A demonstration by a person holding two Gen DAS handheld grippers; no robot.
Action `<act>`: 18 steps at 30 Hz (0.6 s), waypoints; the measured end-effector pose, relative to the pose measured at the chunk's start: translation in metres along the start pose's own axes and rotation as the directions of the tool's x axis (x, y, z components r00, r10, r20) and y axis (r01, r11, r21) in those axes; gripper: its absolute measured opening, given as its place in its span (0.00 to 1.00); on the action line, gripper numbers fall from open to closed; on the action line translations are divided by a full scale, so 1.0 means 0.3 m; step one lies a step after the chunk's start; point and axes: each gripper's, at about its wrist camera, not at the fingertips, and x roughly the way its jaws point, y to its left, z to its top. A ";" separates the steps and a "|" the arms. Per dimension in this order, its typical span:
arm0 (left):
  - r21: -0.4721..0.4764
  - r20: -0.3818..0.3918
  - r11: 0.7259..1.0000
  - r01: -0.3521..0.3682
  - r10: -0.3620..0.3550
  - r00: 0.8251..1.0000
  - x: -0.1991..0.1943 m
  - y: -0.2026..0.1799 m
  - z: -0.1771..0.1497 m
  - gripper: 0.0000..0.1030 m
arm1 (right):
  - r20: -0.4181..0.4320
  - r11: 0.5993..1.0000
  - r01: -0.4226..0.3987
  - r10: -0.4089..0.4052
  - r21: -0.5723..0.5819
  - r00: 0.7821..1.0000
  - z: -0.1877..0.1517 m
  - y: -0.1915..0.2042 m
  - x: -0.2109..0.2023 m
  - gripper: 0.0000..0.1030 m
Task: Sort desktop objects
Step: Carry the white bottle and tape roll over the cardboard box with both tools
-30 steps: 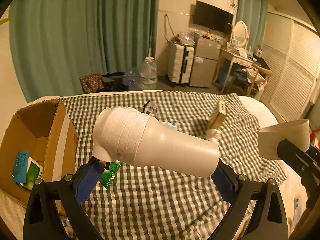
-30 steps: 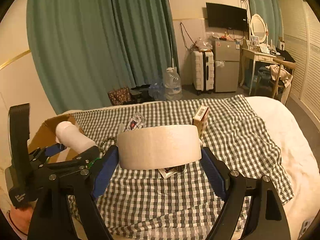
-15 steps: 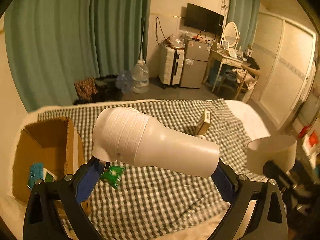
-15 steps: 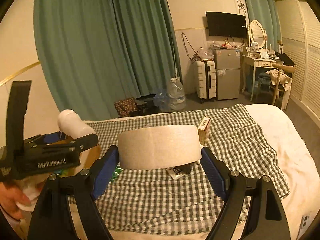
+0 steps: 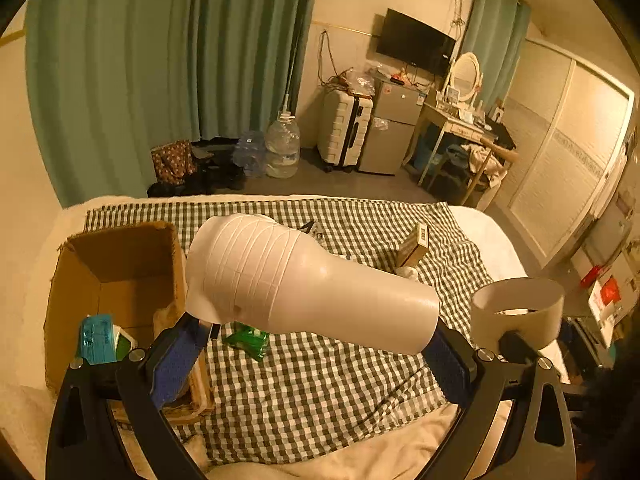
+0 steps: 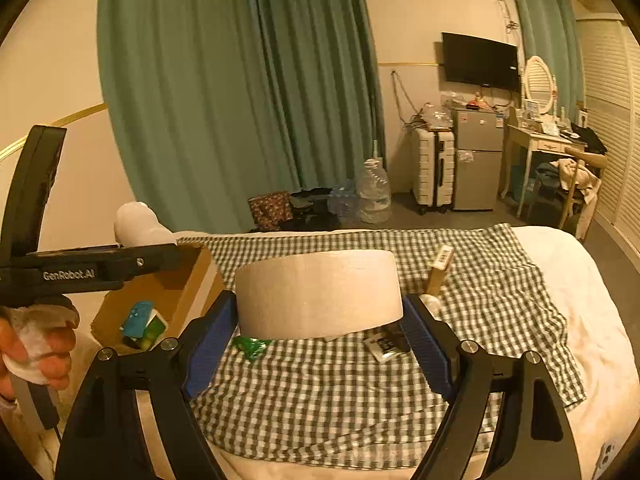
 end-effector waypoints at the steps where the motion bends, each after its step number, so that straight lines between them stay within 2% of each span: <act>1: -0.014 -0.003 1.000 0.002 -0.002 1.000 -0.002 0.025 -0.005 0.97 | -0.006 1.000 -0.007 0.007 -0.009 1.000 -0.003 0.021 0.009 0.80; 6: -0.085 -0.010 0.996 -0.021 0.020 1.000 0.005 0.172 -0.028 0.97 | -0.030 0.998 -0.035 0.033 -0.057 0.999 -0.008 0.132 0.063 0.80; 9: -0.111 -0.010 0.992 -0.058 0.058 0.998 0.010 0.256 -0.041 0.97 | -0.053 0.993 -0.059 0.053 -0.100 0.997 -0.013 0.215 0.105 0.80; 12: -0.123 -0.005 0.982 -0.142 0.143 0.990 0.017 0.354 -0.055 0.97 | -0.070 0.987 -0.086 0.077 -0.138 0.995 -0.015 0.306 0.153 0.80; 14: -0.120 -0.006 0.970 -0.210 0.211 0.978 0.025 0.415 -0.069 0.97 | -0.082 0.983 -0.111 0.100 -0.148 0.992 -0.017 0.363 0.184 0.80; 18: -0.133 0.002 0.951 -0.280 0.283 0.959 0.036 0.516 -0.093 0.97 | -0.122 0.967 -0.172 0.151 -0.187 0.981 -0.034 0.495 0.259 0.80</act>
